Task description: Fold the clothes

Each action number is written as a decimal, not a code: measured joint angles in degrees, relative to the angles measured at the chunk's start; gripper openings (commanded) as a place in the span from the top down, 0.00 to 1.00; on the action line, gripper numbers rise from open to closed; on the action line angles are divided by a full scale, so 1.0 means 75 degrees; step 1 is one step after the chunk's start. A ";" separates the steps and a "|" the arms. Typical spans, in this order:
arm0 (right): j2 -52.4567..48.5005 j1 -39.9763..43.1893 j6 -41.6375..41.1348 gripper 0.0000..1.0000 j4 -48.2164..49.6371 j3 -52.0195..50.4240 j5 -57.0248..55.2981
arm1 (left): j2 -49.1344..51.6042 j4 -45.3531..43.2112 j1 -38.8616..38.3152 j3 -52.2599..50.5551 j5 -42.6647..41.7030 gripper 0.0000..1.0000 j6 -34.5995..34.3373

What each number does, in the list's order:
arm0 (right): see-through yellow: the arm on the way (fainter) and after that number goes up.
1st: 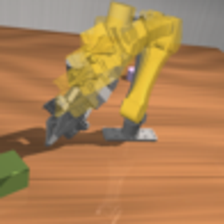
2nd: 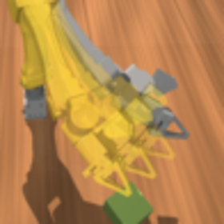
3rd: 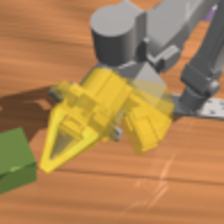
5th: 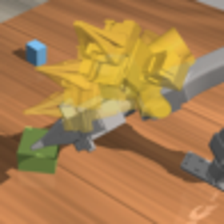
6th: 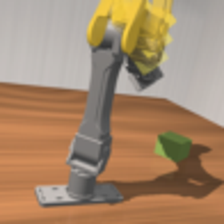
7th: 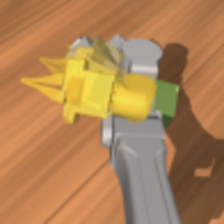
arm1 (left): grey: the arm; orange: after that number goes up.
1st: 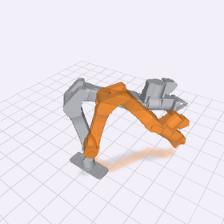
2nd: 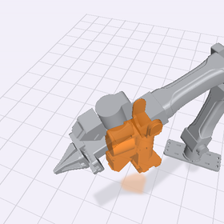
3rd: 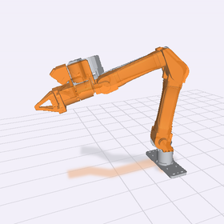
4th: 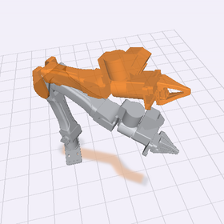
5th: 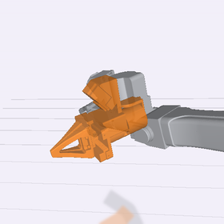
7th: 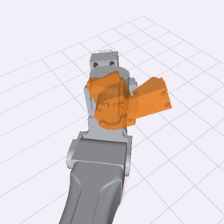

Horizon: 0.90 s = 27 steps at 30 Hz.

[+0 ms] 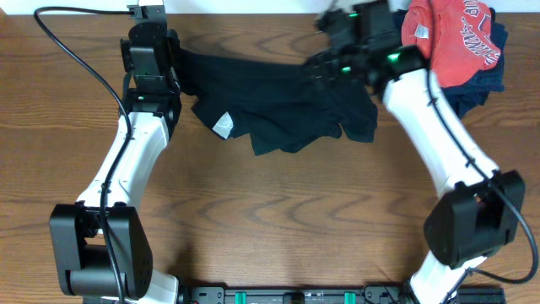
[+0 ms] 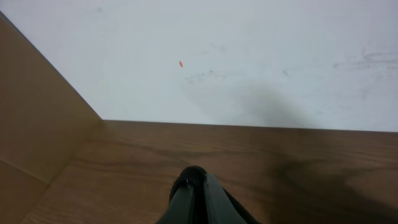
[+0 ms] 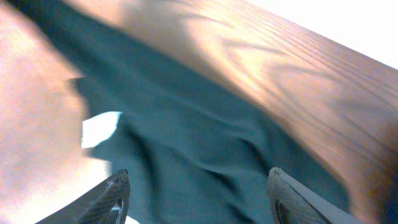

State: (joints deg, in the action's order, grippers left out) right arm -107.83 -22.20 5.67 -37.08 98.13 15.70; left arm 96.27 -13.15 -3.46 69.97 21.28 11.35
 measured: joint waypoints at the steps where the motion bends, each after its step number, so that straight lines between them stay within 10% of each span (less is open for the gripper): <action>1: 0.0003 -0.0242 0.0000 0.32 -0.0029 0.0032 -0.0055 | 0.0000 0.0000 0.0000 0.0000 0.0003 0.94 -0.0006; 27: -0.2369 -0.3075 -0.0361 0.39 -0.0510 0.0000 -0.3316 | 0.0000 0.0122 0.0058 0.0000 0.0003 0.94 -0.0379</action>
State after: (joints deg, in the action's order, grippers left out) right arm -125.60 -45.25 2.96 -40.91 98.13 -9.17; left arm 96.27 -12.23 -3.03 69.97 21.30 8.51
